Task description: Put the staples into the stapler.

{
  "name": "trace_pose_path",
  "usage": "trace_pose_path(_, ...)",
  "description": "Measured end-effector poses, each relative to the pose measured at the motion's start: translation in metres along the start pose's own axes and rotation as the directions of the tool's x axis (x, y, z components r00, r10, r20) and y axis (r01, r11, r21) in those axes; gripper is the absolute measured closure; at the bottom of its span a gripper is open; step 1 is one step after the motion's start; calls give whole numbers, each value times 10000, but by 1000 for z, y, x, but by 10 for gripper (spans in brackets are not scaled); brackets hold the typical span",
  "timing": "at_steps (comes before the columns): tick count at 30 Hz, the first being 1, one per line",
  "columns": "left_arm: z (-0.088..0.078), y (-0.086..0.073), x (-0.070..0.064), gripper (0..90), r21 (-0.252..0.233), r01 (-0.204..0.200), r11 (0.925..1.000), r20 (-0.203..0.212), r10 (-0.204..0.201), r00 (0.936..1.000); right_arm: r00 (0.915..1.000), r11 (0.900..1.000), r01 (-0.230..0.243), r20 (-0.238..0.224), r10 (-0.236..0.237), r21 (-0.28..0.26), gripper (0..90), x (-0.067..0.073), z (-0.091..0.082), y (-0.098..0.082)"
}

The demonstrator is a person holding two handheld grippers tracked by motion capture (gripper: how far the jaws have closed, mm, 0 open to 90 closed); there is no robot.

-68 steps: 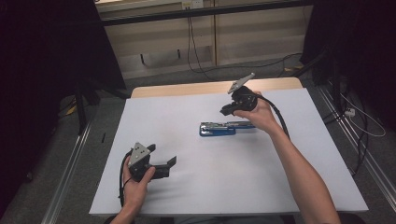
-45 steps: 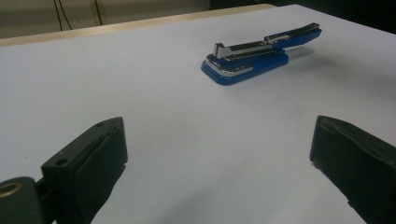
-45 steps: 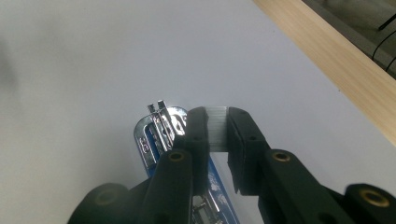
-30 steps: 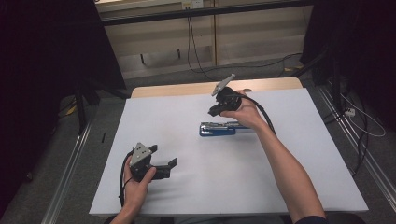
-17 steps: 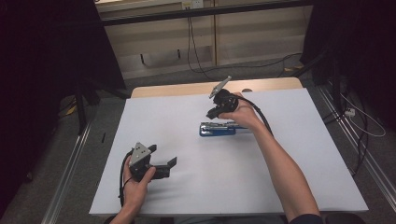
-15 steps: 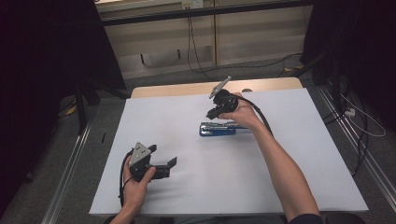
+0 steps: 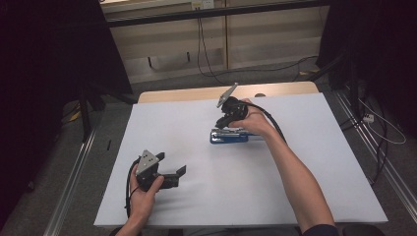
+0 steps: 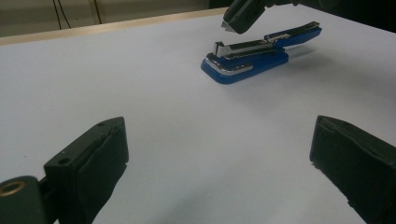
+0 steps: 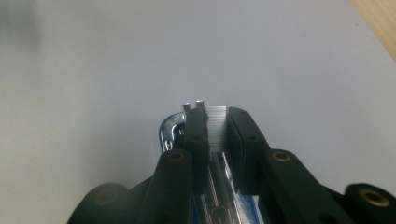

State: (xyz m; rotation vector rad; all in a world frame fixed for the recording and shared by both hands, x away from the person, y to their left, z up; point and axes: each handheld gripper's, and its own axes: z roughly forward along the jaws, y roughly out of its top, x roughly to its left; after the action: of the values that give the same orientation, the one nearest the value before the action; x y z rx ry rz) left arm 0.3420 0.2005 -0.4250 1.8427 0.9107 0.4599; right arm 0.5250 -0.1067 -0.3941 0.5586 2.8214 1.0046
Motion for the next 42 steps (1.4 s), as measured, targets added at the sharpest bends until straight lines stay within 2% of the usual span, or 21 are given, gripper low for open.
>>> trace_pose_path(2,0,0,1,46,37,-71,10000,-8,71,10000,9999,9999,90,-146,-91,-54,794,0,1,1)
trace_pose_path(3,0,0,0,46,19,24,10000,-4,-24,10000,9997,9999,92,-223,-93,-40,794,1,1,1)
trace_pose_path(12,0,0,1,46,-16,-36,10000,-7,36,10000,9971,9983,565,-518,-556,158,794,4,7,3)
trace_pose_path(17,0,0,0,46,33,-28,10000,13,28,10000,9952,9958,878,-465,-866,240,794,5,10,2)
trace_pose_path(42,0,0,0,46,31,-24,10000,46,24,10000,9876,9872,1530,-420,-1511,456,794,4,15,0)
